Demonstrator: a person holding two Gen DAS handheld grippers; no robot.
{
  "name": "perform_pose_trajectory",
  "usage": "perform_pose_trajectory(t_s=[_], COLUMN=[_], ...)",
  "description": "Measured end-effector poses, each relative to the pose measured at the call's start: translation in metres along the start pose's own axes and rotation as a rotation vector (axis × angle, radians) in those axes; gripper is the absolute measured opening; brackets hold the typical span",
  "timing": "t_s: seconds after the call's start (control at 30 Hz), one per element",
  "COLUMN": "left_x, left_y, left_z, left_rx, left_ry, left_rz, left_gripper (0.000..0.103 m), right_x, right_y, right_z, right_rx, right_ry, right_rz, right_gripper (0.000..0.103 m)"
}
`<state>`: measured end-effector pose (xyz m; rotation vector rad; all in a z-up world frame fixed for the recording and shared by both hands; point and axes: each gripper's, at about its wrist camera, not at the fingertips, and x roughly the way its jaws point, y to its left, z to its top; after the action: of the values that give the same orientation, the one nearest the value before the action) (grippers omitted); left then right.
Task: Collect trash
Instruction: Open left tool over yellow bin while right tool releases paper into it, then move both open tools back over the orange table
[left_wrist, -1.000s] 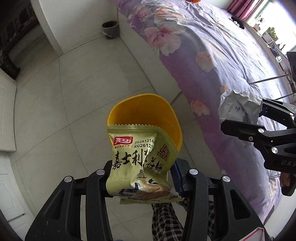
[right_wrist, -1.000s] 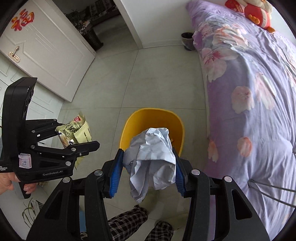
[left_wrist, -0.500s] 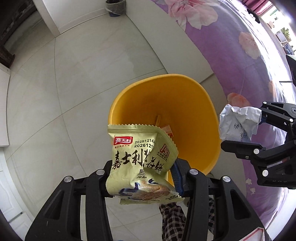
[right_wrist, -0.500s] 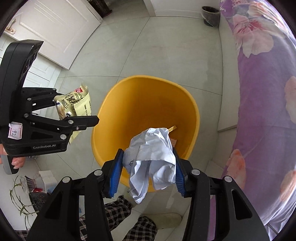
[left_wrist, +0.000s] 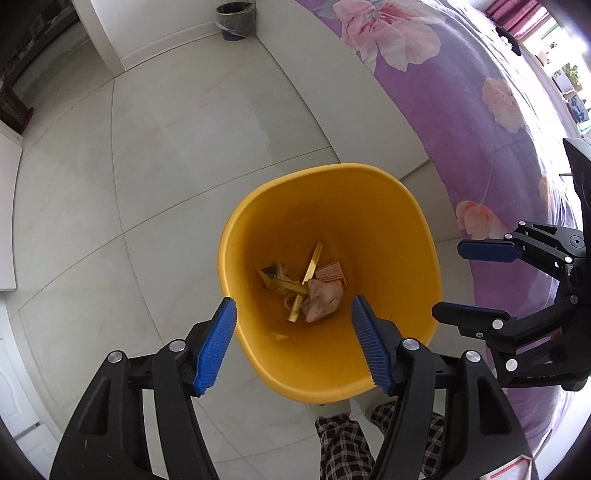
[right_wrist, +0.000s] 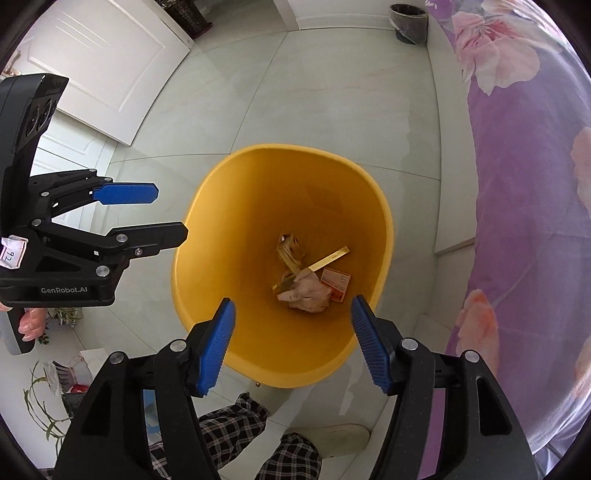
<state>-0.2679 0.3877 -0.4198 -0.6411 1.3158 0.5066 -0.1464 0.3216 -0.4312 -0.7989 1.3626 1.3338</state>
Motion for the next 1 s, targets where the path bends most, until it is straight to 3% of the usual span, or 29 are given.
perform_pose_trajectory(t_s=[0.37, 0.6, 0.83, 1.0], left_x=[-0.056, -0.113, -0.167, -0.198], left_y=[-0.009, -0.025, -0.046, -0.069], left_z=[-0.002, -0.001, -0.008, -0.015], left_rx=[0.002, 0.020, 0.046, 0.117], left_ry=[-0.030, -0.080, -0.122, -0.155], left_rz=[0.026, 0.047, 0.052, 0.042], left_gripper=[0.064, 0.064, 0.066, 0.079], right_x=[-0.055, -0.122, -0.192, -0.235], right_y=[0.011, 0.028, 0.055, 0.070], right_z=[-0.010, -0.027, -0.056, -0.084], right_rx=[0.028, 0.080, 0.128, 0.183], right_ry=[-0.063, -0.146, -0.233, -0.276], right_rz=[0.001, -0.022, -0.109, -0.181], right_gripper=[0.066, 0.066, 0.066, 0.072])
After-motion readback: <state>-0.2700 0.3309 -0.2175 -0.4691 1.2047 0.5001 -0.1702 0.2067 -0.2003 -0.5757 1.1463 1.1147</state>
